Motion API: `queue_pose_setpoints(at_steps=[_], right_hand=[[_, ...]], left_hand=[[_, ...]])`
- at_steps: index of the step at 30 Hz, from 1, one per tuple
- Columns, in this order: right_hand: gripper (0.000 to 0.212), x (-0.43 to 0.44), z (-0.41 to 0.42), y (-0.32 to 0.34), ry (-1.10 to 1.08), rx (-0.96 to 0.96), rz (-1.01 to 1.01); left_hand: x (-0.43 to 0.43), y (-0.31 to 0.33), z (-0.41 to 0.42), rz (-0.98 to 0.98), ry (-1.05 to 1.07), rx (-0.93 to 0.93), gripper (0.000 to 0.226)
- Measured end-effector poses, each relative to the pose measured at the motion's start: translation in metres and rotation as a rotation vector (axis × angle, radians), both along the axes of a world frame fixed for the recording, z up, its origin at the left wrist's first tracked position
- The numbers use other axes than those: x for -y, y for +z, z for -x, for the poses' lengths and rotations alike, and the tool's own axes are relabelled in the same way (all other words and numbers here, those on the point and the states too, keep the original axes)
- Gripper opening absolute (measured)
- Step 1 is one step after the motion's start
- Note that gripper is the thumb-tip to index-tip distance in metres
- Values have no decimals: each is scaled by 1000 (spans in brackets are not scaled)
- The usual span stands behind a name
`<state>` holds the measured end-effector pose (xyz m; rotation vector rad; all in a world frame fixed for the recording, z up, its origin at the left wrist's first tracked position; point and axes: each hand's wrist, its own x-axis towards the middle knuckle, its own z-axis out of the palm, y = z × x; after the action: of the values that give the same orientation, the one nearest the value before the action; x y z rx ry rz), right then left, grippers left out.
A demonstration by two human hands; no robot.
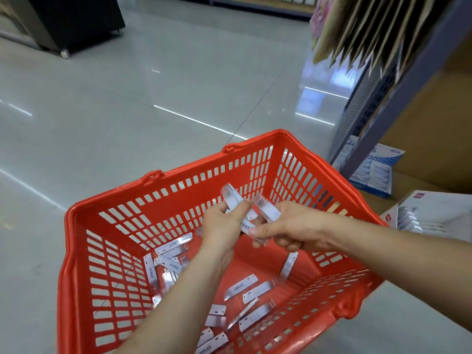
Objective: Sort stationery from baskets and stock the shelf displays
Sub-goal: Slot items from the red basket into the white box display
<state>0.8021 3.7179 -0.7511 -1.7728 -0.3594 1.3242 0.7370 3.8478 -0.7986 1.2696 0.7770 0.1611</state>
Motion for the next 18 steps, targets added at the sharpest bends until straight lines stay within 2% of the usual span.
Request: queue_pose_setpoints(at_steps=[2, 5, 8, 11, 13, 15, 18], right_hand=[[14, 8, -3, 19, 27, 44, 1], [13, 26, -7, 50, 47, 96, 30], [13, 49, -14, 79, 37, 112, 37], [8, 71, -22, 90, -108, 69, -50], [18, 87, -27, 90, -260, 14, -122], [20, 103, -29, 92, -344, -62, -204], [11, 137, -25, 95, -440, -195, -335]], left_hand=[[6, 16, 0, 36, 5, 72, 21], [11, 42, -2, 205, -51, 180, 23], [12, 61, -5, 290, -81, 237, 15], [14, 75, -7, 339, -151, 256, 17], [22, 89, -10, 365, -267, 274, 12], [34, 108, -15, 292, -395, 303, 10], [64, 135, -30, 65, -572, 368, 25]])
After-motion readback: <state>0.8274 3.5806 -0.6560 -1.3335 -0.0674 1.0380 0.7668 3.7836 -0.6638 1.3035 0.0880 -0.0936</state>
